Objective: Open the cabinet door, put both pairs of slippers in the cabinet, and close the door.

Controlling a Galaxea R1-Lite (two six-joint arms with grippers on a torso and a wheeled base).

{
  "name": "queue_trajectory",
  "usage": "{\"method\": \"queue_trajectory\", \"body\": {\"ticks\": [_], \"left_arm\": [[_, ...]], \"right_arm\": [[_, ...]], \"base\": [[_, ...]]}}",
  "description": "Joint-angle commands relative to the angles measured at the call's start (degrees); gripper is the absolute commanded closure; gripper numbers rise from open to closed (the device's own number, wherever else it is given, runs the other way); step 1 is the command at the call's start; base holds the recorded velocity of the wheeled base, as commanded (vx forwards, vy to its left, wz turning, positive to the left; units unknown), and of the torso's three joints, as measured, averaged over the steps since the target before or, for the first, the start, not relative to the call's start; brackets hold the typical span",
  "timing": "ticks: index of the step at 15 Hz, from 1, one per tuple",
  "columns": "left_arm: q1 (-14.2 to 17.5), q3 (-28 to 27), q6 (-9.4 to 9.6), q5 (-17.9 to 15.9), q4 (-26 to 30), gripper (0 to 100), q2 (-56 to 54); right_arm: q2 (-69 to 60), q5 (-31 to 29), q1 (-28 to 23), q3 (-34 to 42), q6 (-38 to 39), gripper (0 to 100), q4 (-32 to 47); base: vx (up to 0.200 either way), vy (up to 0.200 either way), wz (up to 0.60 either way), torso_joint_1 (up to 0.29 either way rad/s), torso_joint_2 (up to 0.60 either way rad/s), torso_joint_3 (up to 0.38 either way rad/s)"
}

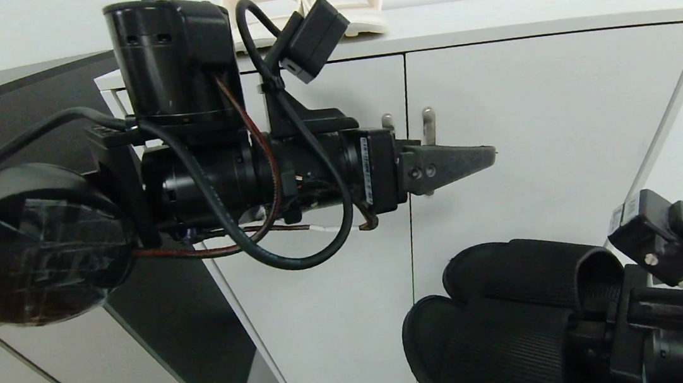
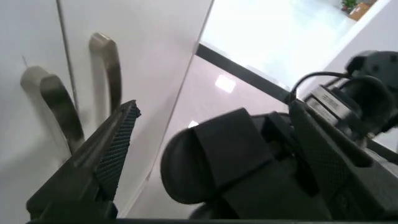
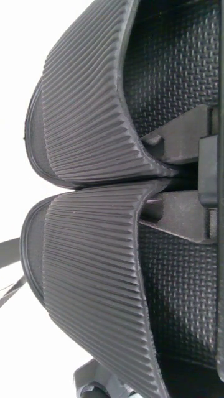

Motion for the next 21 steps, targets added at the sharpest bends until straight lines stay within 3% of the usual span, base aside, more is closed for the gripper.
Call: {"method": "queue_trajectory", "body": {"ticks": [1, 3, 11, 21], "left_arm": [[0.0, -1.0, 0.03, 0.1, -0.3, 0, 2.5], [0.8, -1.2, 0.03, 0.2, -0.4, 0, 2.7], [3.8, -3.2, -0.05, 0.6, -1.1, 0, 6.0], [2.6, -4.4, -0.05, 0.6, -1.1, 0, 8.4]], "right_arm": [[-0.6, 0.3, 0.6, 0.1, 0.1, 100, 0.0], [-1.7, 3.1, 1.1, 0.8, 0.1, 100, 0.4], [-1.8, 3.5, 1.2, 1.2, 0.0, 100, 0.4], [-1.5, 3.4, 1.2, 1.3, 0.0, 100, 0.4]], "base": [[0.0, 0.0, 0.0, 0.0, 0.0, 0.0], [0.0, 0.0, 0.0, 0.0, 0.0, 0.0], [0.0, 0.0, 0.0, 0.0, 0.0, 0.0], [0.0, 0.0, 0.0, 0.0, 0.0, 0.0]]}}
